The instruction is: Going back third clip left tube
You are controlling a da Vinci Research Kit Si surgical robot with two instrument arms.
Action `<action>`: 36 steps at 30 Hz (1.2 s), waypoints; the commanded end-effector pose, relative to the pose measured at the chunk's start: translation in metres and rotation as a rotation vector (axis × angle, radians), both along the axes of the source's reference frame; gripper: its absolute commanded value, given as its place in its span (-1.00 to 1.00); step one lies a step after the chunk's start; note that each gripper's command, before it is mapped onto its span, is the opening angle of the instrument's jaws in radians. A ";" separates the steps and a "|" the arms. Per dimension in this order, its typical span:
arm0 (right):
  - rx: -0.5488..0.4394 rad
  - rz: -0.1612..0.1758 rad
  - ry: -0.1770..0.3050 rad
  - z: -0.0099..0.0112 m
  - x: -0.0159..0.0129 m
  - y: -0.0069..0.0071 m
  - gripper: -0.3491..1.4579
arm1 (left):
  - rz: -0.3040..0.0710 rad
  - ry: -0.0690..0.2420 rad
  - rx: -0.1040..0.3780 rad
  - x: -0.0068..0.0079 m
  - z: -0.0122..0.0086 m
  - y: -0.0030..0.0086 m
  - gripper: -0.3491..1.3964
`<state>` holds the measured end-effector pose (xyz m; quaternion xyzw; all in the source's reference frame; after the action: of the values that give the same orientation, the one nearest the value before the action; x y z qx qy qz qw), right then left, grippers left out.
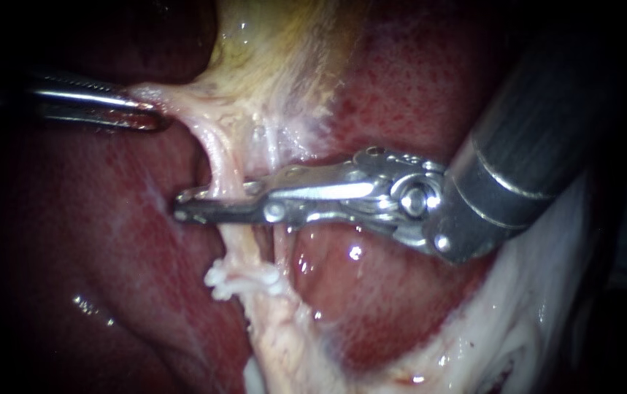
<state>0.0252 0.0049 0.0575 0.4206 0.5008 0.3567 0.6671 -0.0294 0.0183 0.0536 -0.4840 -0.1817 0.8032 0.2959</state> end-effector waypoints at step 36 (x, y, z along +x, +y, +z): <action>-0.706 -0.211 -0.082 -0.0025 -0.0158 -0.0024 -0.06 | 0.003 -0.001 0.000 0.0004 0.0003 0.0000 -1.00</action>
<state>0.0088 0.0027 0.0548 0.1965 0.5208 0.1037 0.8243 -0.0290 0.0184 0.0539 -0.4845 -0.1822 0.8033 0.2944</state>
